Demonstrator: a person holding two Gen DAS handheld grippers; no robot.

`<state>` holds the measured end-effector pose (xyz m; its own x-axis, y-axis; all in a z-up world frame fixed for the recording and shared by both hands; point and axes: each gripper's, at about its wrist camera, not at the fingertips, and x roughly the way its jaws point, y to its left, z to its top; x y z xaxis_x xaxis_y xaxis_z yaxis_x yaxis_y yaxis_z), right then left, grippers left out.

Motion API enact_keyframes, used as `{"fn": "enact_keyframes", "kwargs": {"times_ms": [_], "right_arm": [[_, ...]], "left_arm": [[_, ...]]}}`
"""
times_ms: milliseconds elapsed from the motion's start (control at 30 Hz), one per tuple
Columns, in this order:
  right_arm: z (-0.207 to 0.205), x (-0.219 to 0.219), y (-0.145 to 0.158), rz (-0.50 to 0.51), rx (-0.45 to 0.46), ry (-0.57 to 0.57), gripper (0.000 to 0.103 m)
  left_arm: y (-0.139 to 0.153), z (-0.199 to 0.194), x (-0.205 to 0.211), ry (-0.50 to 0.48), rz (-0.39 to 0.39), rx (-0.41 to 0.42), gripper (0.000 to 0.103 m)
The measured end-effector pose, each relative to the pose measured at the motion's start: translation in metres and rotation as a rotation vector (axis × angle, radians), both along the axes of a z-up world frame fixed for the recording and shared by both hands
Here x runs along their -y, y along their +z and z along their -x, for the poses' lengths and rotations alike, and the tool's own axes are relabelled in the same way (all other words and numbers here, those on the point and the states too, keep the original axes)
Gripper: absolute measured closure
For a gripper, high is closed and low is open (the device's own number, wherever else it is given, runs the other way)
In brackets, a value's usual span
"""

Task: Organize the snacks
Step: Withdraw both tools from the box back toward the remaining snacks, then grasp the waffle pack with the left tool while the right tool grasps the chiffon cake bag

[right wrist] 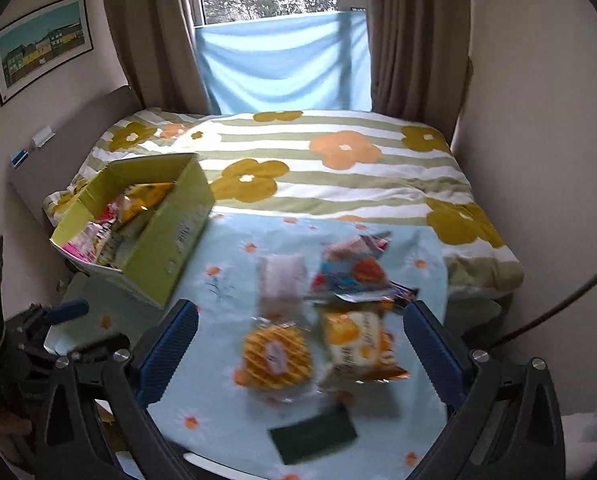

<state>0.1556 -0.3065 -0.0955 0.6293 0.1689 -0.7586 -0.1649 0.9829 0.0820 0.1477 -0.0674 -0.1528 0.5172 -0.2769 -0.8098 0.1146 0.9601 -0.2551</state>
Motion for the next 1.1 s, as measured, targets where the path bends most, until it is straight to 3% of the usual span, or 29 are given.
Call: {"fn": "enact_keyframes", "kwargs": {"times_ms": [233,467,833,1000,1100], "right_arm": [[-0.011,0.046,-0.031,-0.052,-0.074,-0.045,0.001],[-0.03,0.066,-0.07,-0.08,-0.157,-0.066,0.001],[-0.058,0.072,-0.125,-0.076,-0.275,-0.046,0.001],[-0.068,0.068,-0.141,-0.053,-0.304,-0.032,0.001],[-0.073,0.067,-0.147,-0.053,-0.32,-0.026,0.001]], "left_arm": [[-0.047,-0.015,0.059,0.007,0.034,-0.142,0.0],[-0.1,-0.05,0.098,0.028,-0.013,-0.247,0.0],[-0.146,-0.08,0.128,0.05,-0.092,-0.321,0.0],[-0.151,-0.088,0.131,0.055,-0.107,-0.301,0.0],[-0.153,-0.092,0.137,0.04,-0.156,-0.29,0.0]]}}
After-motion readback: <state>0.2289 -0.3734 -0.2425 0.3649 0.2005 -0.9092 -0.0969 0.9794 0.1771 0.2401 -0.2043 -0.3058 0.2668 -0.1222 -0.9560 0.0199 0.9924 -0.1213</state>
